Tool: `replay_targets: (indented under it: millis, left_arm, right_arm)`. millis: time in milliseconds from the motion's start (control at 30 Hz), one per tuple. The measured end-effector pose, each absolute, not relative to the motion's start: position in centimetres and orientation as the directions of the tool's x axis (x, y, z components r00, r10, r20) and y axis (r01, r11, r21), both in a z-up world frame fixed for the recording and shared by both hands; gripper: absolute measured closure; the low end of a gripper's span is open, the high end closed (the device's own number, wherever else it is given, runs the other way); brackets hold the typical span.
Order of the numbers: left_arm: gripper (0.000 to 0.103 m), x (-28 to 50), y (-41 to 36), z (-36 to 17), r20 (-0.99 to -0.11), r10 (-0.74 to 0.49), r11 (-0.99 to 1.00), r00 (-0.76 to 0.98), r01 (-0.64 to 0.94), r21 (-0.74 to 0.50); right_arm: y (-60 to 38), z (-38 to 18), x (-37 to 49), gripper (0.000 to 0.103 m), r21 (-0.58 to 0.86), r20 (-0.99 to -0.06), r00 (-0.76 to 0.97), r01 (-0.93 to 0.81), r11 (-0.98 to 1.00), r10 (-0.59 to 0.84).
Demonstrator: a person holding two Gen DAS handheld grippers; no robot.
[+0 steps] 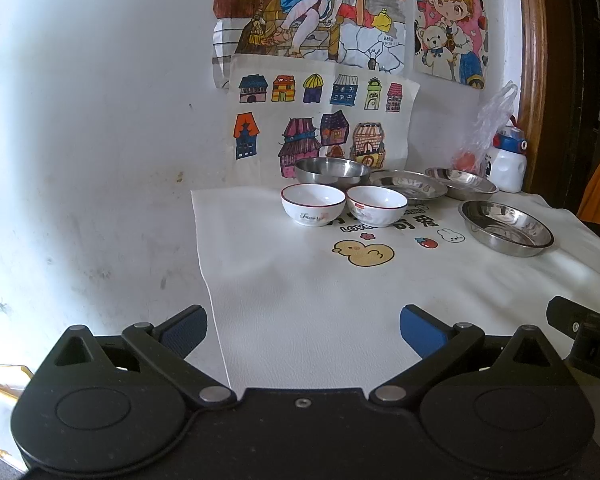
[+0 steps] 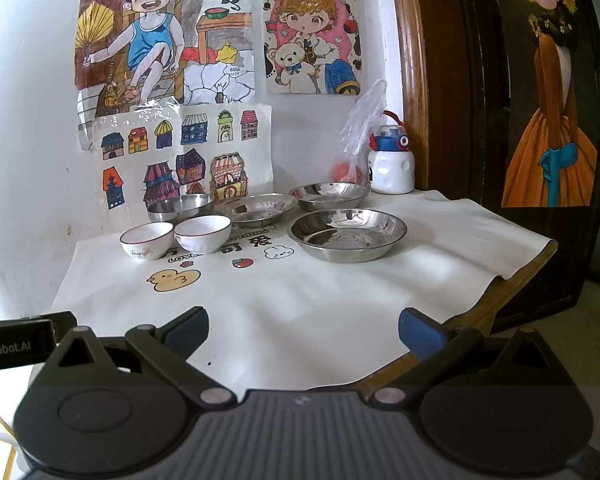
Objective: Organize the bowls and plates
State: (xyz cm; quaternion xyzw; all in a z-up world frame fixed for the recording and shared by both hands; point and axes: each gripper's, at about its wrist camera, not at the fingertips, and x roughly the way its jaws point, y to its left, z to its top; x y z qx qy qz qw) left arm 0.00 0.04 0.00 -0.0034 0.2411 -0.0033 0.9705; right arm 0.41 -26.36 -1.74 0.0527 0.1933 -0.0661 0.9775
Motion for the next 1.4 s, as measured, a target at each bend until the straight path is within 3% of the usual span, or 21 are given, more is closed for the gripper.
replay_targets:
  millis: [1400]
  left_arm:
    - [0.001, 0.35, -0.08, -0.58, -0.477, -0.019, 1.0, 0.879, 0.013, -0.017]
  right_arm:
    - [-26.13, -2.05, 0.53, 0.0, 0.075, -0.391, 0.914, 0.147, 0.986, -0.106]
